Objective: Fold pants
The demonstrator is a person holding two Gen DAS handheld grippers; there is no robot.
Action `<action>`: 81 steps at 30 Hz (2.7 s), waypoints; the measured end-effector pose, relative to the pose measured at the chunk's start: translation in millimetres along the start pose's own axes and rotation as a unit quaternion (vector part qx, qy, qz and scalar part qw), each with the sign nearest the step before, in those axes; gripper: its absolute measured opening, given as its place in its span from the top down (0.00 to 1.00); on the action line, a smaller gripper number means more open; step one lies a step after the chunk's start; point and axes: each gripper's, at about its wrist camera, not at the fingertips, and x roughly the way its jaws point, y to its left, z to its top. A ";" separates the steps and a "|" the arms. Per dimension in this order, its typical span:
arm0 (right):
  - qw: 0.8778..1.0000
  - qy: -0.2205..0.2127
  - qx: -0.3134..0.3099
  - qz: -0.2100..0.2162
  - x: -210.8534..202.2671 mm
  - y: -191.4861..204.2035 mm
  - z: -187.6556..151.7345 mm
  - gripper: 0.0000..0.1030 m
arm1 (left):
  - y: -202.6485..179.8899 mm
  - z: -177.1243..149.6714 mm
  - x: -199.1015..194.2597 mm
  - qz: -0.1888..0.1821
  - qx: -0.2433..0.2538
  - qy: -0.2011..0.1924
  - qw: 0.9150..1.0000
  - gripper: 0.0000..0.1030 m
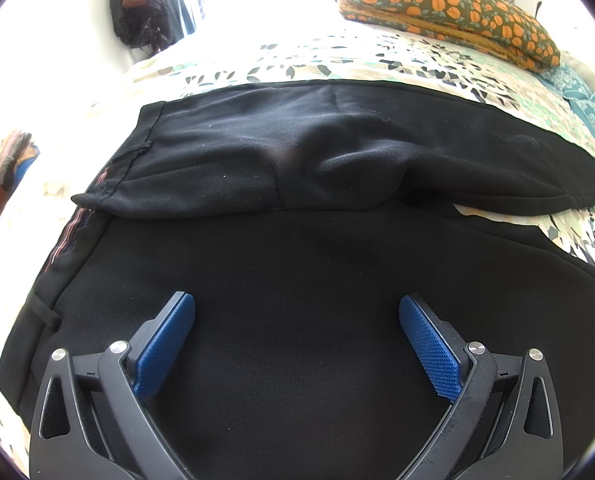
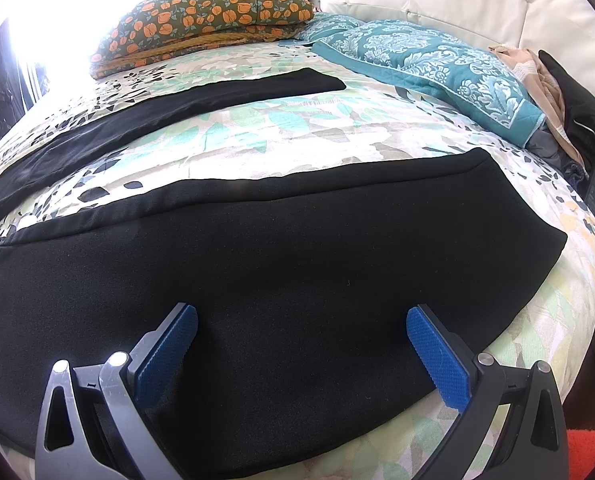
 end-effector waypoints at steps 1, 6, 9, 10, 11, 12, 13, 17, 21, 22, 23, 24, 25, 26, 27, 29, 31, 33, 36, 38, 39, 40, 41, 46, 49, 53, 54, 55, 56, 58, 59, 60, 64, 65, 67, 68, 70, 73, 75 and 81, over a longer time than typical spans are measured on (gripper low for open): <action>1.000 0.000 0.000 0.000 0.0 0.0 0.1 0.00 | 0.0 0.0 0.0 0.000 0.000 0.000 1.000 0.00; 1.000 0.000 0.000 0.000 0.0 0.0 -0.1 0.00 | -0.1 0.0 0.0 0.000 0.000 0.000 1.000 0.00; 1.000 0.000 0.000 0.000 -0.1 0.0 0.1 0.00 | -0.1 0.0 0.0 0.000 0.000 0.000 1.000 0.00; 1.000 0.000 0.000 0.000 -0.1 0.0 -0.1 0.00 | -0.1 0.0 0.0 0.000 0.000 0.000 1.000 0.00; 1.000 0.000 0.000 0.000 -0.1 0.0 0.1 0.00 | 0.1 0.0 -0.2 0.000 0.000 0.000 1.000 0.00; 1.000 0.000 0.000 0.000 -0.2 0.2 -0.3 0.00 | 0.2 0.1 -0.4 0.000 0.000 0.000 1.000 0.00; 1.000 0.000 0.000 0.000 -0.2 0.2 -0.2 0.00 | 0.0 0.0 0.0 0.000 0.000 0.000 1.000 0.00; 1.000 -0.001 0.000 0.000 -0.3 -0.3 0.1 0.00 | 0.2 0.1 -0.3 0.000 0.000 0.000 1.000 0.00; 1.000 -0.001 -0.001 0.000 -0.4 -0.1 -0.2 0.00 | 0.0 0.0 -0.1 0.000 0.000 0.000 1.000 0.00; 1.000 -0.001 -0.001 0.000 -0.4 -0.1 0.0 0.00 | -0.1 -0.1 -0.1 0.000 0.000 0.000 1.000 0.00; 1.000 -0.001 -0.001 -0.001 -0.4 -0.1 0.1 0.00 | 0.3 0.1 -0.5 0.000 0.000 0.000 1.000 0.00; 1.000 -0.001 -0.001 -0.001 -0.4 -0.1 0.0 0.00 | 0.1 0.0 -0.3 0.000 0.000 0.000 1.000 0.00; 1.000 -0.001 -0.001 0.000 -0.4 -0.1 0.0 0.00 | -0.1 -0.1 0.0 0.000 0.000 0.000 1.000 0.00; 1.000 -0.001 -0.001 0.000 -0.4 -0.1 0.0 0.00 | 0.0 -0.1 -0.1 0.000 0.000 0.000 1.000 0.00; 1.000 -0.001 -0.001 0.000 -0.4 0.2 -0.4 0.00 | -0.2 -0.2 0.0 0.000 0.000 0.000 1.000 0.00; 1.000 -0.001 -0.001 0.000 -0.4 0.1 -0.2 0.00 | 0.1 0.0 -0.4 0.000 0.000 0.000 1.000 0.00; 1.000 -0.001 -0.001 -0.001 -0.4 0.3 -0.5 0.00 | -0.2 -0.2 0.0 0.000 0.000 0.000 1.000 0.00; 1.000 -0.001 -0.001 -0.001 -0.4 0.3 -0.6 0.00 | 0.2 0.0 -0.5 0.000 0.000 0.000 1.000 0.00; 1.000 -0.001 -0.001 0.000 -0.4 0.5 -0.7 0.00 | 0.1 0.0 -0.4 0.000 0.000 0.000 1.000 0.00; 1.000 -0.002 -0.001 -0.001 -0.5 0.5 -0.8 0.00 | 0.0 -0.1 -0.3 0.000 0.000 0.000 1.000 0.00; 1.000 -0.002 -0.001 -0.001 -0.7 0.4 -0.3 0.00 | 0.2 0.0 -0.4 0.000 0.000 0.000 1.000 0.00; 1.000 -0.002 -0.001 -0.001 -0.8 0.2 0.1 0.00 | -0.1 -0.2 -0.2 0.000 0.000 0.000 1.000 0.00; 1.000 -0.002 -0.001 -0.001 -0.9 0.3 0.2 0.00 | 0.3 0.1 -0.6 0.000 0.000 0.000 1.000 0.00; 1.000 -0.002 -0.001 0.000 -1.1 0.2 0.1 0.00 | 0.0 -0.2 -0.2 0.000 0.000 0.000 1.000 0.00; 1.000 0.002 0.001 0.005 -1.4 -2.2 2.7 0.00 | 0.3 0.0 -0.6 0.000 0.000 0.000 1.000 0.00; 1.000 0.009 -0.001 0.013 -2.1 -4.3 5.5 0.00 | 0.3 0.1 -0.8 0.000 0.000 0.000 1.000 0.00; 1.000 0.016 -0.006 0.016 -2.3 -4.3 6.5 0.00 | 0.0 -0.2 -0.3 0.000 0.000 0.000 1.000 0.00; 0.999 0.026 -0.013 0.022 -4.2 -5.9 10.2 0.00 | 0.0 -0.2 -0.4 0.000 0.000 0.000 1.000 0.00; 0.999 0.031 -0.016 0.025 -9.3 -6.4 11.6 0.00 | 0.1 -0.1 -0.5 0.000 0.000 0.000 1.000 0.00; 0.999 -0.002 0.002 0.043 -28.9 -12.1 19.9 0.00 | 0.0 -0.2 -0.4 0.000 0.000 0.000 1.000 0.00; 0.998 -0.018 0.005 0.056 -37.1 -12.2 27.1 0.00 | 0.1 -0.2 -0.6 0.000 0.000 0.000 1.000 0.00; 0.997 -0.027 0.002 0.070 -41.6 -10.7 38.2 0.00 | 0.0 -0.3 -0.5 0.000 0.000 0.000 1.000 0.00; 0.991 -0.038 -0.029 0.126 -29.5 -5.6 116.6 0.00 | 0.8 0.4 -0.9 0.000 0.000 0.000 1.000 0.00; 0.989 -0.037 -0.038 0.135 -19.2 -6.5 141.4 0.00 | 0.8 0.7 -1.0 0.000 0.000 0.000 1.000 0.00; 0.989 -0.026 -0.051 0.139 13.4 -8.9 192.6 0.00 | -2.9 -4.1 2.2 0.002 0.001 0.000 1.000 0.00; 0.990 -0.018 -0.053 0.131 34.9 -13.4 218.1 0.00 | -2.4 -4.0 2.1 0.001 0.001 0.001 1.000 0.00; 0.992 0.011 -0.040 0.117 84.1 -23.8 264.7 0.00 | -3.5 -3.7 2.7 0.001 0.001 0.003 1.000 0.00; 0.991 0.087 0.028 0.097 163.6 -49.0 315.7 0.00 | -3.8 -4.4 2.6 0.003 0.002 -0.001 1.000 0.00; 0.986 0.118 0.069 0.092 202.8 -57.3 336.8 0.01 | -4.9 -5.2 2.5 0.005 0.003 -0.005 1.000 0.00; 0.987 0.153 -0.003 0.043 272.8 -16.7 364.7 0.28 | 1.3 -7.2 5.3 -0.015 -0.014 -0.011 1.000 0.00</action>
